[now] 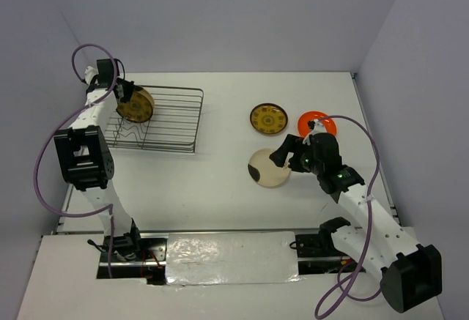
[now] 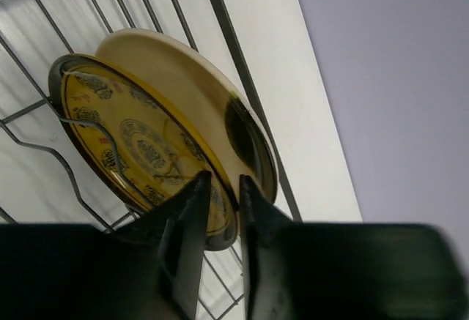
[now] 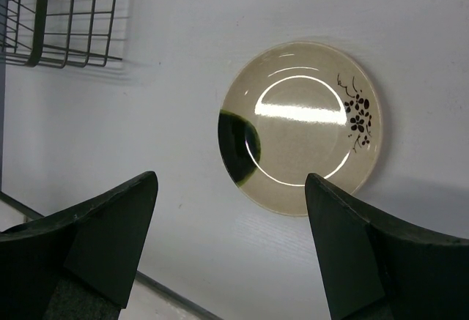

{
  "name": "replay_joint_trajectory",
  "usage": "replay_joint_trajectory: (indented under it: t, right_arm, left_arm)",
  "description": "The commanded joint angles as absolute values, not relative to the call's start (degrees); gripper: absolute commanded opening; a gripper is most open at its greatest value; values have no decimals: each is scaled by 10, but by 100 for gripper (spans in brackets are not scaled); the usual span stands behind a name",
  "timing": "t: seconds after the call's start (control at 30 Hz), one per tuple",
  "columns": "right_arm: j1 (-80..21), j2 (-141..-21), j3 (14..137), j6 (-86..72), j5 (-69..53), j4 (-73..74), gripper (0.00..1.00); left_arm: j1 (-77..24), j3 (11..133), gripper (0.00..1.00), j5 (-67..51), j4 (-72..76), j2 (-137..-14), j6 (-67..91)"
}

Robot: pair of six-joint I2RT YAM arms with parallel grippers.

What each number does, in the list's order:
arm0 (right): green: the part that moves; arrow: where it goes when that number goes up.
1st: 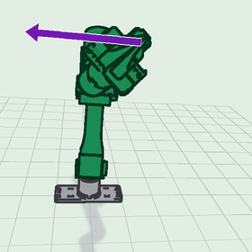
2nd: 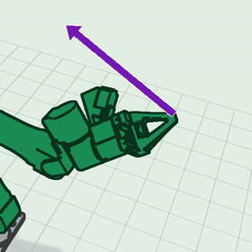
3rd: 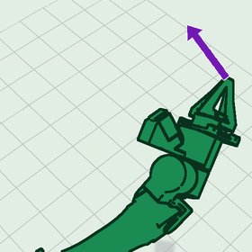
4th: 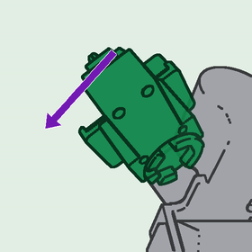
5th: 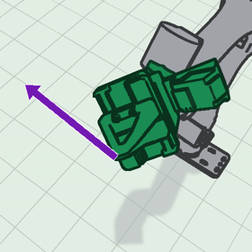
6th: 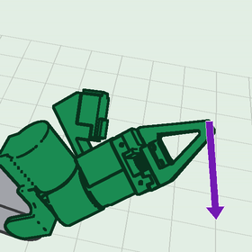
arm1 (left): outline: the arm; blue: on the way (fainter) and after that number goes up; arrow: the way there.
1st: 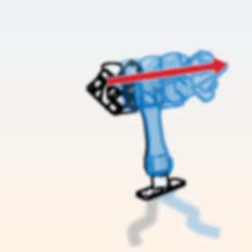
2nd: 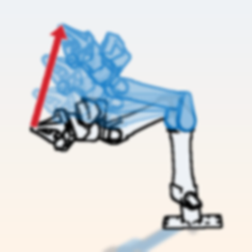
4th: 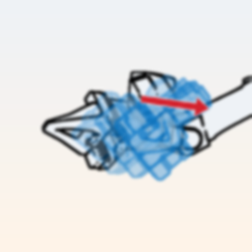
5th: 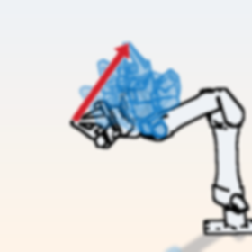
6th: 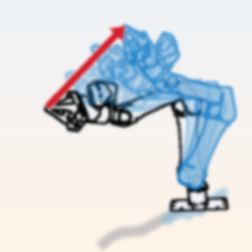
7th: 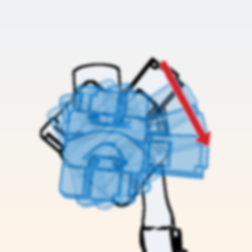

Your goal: Unload the plates from the dish rack

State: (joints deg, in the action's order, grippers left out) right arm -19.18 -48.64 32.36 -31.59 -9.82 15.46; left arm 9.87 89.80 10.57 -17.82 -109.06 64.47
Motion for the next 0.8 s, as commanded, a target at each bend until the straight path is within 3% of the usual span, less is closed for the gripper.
replay_joint_trajectory:
  t: [0.0,0.03,0.13,0.6,0.7,0.77]
  right_arm:
    - [-199,-474,344,-305,-86,144,88]
    - [-200,-469,344,-306,-86,145,88]
    - [-200,-463,345,-307,-85,146,88]
    - [-200,-454,395,-293,-74,183,89]
    - [-200,-455,425,-297,-75,193,94]
    - [-200,-459,452,-301,-92,206,100]
  left_arm:
    - [100,914,27,108,-197,-1098,645]
    - [100,914,15,109,-203,-1093,650]
    - [100,904,0,108,-200,-1069,659]
    - [87,879,0,95,-214,-886,673]
    - [40,903,0,157,-229,-835,581]
    - [-44,920,0,216,-235,-802,516]
